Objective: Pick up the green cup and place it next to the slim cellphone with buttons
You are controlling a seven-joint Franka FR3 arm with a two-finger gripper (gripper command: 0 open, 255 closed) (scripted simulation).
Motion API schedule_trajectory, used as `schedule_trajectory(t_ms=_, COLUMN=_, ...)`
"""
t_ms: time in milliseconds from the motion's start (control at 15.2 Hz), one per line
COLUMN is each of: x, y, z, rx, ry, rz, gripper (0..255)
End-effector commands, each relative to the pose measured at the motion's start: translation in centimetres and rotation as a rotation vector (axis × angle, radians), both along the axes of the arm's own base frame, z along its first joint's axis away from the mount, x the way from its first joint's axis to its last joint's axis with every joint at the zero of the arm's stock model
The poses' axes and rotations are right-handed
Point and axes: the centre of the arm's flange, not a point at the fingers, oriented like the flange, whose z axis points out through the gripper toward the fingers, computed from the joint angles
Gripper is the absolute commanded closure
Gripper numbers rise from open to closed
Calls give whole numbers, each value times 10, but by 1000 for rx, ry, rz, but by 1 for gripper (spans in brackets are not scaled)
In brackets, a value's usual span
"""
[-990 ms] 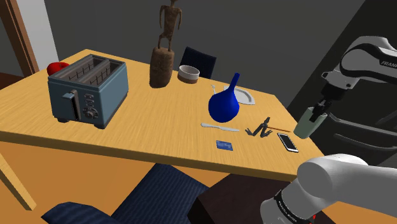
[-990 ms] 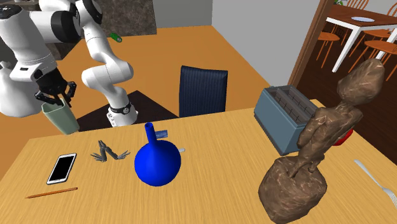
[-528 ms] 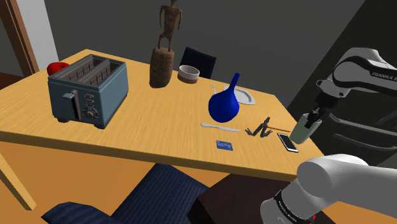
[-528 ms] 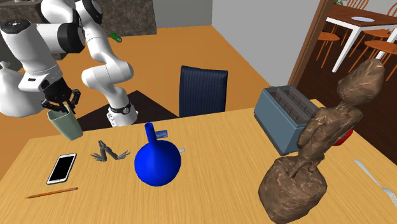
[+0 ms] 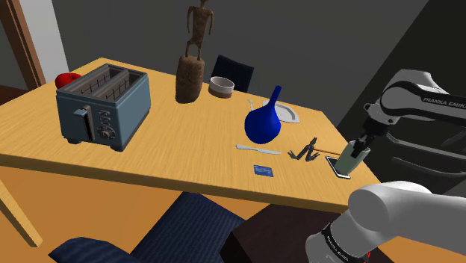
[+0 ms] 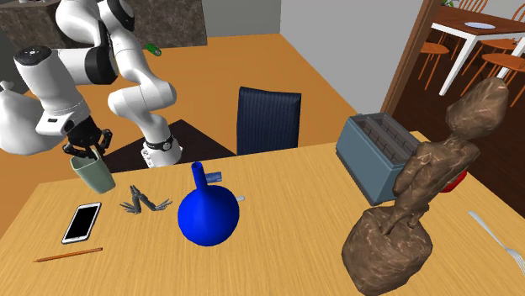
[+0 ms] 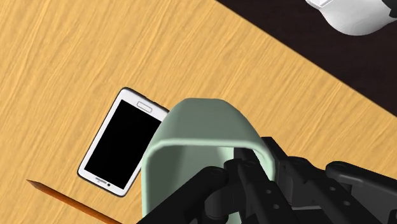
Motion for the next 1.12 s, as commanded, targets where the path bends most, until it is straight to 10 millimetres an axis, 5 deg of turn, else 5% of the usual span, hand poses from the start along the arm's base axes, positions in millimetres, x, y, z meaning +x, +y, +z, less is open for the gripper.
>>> schedule_trajectory(t_ms=0, x=0, y=1, z=-11, rx=-1, ry=-1, rz=0, gripper=255)
schedule_trajectory(t_ms=528, x=0, y=1, z=-52, rx=-1, ry=-1, rz=0, gripper=255)
schedule_trajectory(t_ms=990, x=0, y=1, z=-52, rx=-1, ry=-1, rz=0, gripper=255)
schedule_trajectory(t_ms=1056, x=0, y=1, z=-52, rx=-1, ry=-1, rz=0, gripper=0)
